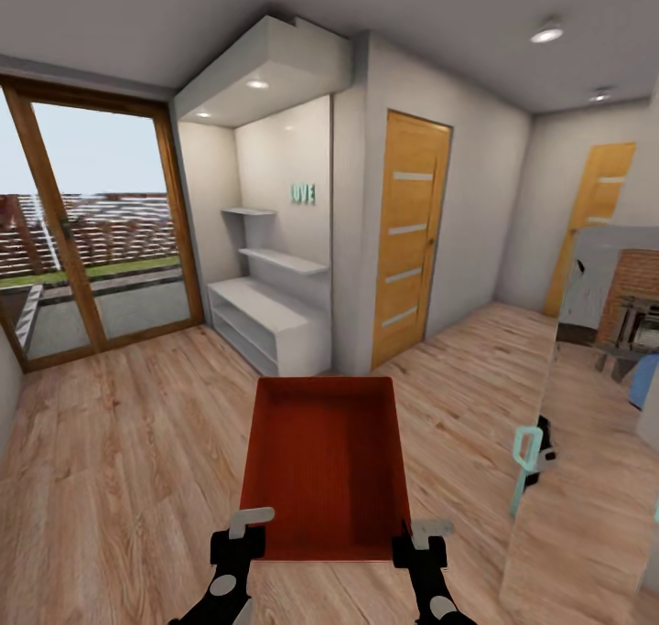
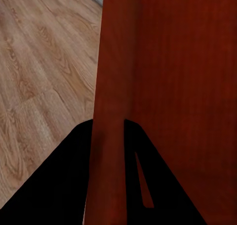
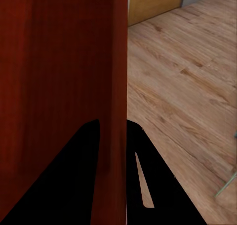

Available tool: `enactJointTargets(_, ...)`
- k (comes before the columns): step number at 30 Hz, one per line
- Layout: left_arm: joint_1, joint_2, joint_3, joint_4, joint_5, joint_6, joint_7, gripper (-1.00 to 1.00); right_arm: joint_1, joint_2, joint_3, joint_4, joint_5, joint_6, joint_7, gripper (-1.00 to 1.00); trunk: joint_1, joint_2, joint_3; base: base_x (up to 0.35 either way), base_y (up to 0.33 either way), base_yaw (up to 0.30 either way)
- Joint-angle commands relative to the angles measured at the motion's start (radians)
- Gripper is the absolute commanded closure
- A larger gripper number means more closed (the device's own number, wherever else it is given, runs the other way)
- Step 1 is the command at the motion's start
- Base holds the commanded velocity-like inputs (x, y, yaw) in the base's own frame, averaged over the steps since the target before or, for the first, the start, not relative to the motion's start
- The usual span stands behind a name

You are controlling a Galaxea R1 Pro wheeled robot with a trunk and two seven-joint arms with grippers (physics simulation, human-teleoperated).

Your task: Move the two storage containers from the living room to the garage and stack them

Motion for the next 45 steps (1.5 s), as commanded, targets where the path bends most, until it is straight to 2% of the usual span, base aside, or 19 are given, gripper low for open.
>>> enactJointTargets(1,-0.001,0.000,-0.010,0.003,0.020,0.075,0.007,1.00,-0.002,0.000,-0.007,-0.003,-0.015,-0.050,-0.020,1.00,0.001,-0.002,-0.002,0.321,0.000,0.000)
enactJointTargets(39,0.000,0.000,-0.010,0.003,0.020,0.075,0.007,1.00,-0.002,0.000,-0.006,-0.003,-0.013,-0.050,-0.020,1.00,0.001,-0.002,-0.002,0.321,0.000,0.000)
enactJointTargets(45,0.000,0.000,-0.010,0.003,0.020,0.075,0.007,1.00,-0.002,0.000,-0.007,-0.003,-0.013,-0.050,-0.020,1.00,0.001,-0.002,-0.002,0.321,0.000,-0.129)
